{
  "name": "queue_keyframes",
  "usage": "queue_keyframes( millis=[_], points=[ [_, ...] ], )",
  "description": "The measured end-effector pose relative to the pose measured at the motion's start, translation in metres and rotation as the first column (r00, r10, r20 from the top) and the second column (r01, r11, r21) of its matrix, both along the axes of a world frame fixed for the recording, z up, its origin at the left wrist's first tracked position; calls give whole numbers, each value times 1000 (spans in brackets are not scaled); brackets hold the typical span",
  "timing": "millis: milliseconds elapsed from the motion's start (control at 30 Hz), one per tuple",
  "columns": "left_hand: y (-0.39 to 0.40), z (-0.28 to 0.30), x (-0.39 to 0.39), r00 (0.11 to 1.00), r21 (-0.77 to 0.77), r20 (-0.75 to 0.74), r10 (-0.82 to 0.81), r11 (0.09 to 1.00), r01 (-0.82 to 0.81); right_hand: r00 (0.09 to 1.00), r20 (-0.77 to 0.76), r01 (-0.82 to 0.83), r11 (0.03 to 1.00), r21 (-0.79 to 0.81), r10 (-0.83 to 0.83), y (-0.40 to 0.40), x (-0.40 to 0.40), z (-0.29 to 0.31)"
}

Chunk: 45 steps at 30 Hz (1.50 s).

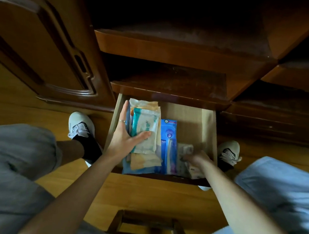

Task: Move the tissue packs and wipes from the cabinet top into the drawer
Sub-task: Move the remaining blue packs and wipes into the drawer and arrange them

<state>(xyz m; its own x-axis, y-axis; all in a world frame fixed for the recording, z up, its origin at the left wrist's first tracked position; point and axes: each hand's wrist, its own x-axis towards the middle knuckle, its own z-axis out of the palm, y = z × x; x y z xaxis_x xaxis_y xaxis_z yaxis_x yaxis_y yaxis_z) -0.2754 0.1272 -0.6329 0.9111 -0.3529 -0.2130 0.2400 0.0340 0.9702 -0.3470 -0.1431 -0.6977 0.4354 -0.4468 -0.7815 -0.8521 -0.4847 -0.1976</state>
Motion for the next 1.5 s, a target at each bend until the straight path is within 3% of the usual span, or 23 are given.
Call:
queue_keyframes(
  millis=[100, 233, 367, 467, 633, 733, 867, 1033, 1100, 1167, 1267, 1333, 1400, 1500],
  points=[
    [0, -4, 2, 999, 19, 22, 28, 999, -28, 999, 50, -20, 996, 82, 16, -4, 1, 0],
    [3, -5, 2, 999, 14, 1, 37, 999, -37, 995, 93, -51, 950, 308, 23, 13, 4, 13],
    [4, -3, 2, 999, 17, 6, 32, 999, -32, 988, 134, -124, 921, 370, 79, 34, 8, 15],
    [3, 2, 1, 999, 47, 26, 45, 998, -46, 950, 49, -311, 946, 93, 308, 34, 6, 7],
    [10, 7, 4, 995, 13, 37, 98, 995, -98, 967, 1, -248, 947, -207, 253, 13, 6, 17],
    [19, 8, 12, 987, -41, 1, 161, 986, -161, 915, 36, -344, 822, -453, 403, 1, 23, 45],
    [31, 15, 18, 979, -83, 1, 206, 975, -205, 829, 91, -404, 704, -584, 552, 22, 37, 83],
    [50, 24, 21, 964, -91, 36, 264, 961, -260, 536, 145, -494, 449, -745, 831, 88, 31, 91],
    [58, 29, 21, 961, -91, 49, 271, 960, -266, 436, 137, -619, 407, -672, 890, 112, 33, 75],
    [66, 31, 17, 958, -80, 46, 285, 957, -280, 404, 173, -766, 436, -473, 898, 122, 32, 57],
    [74, 31, 12, 963, -69, 9, 268, 961, -267, 473, 325, -814, 547, -194, 819, 115, 21, 46],
    [71, 30, 10, 971, -72, -43, 234, 969, -237, 622, 430, -693, 716, -85, 654, 98, 19, 49],
    [63, 31, 9, 980, -79, -90, 176, 980, -183, 742, 552, -486, 873, 50, 381, 79, 22, 62],
    [45, 34, 9, 991, -66, -93, 94, 993, -100, 793, 609, -261, 908, 327, 9, 59, 22, 93]
  ],
)
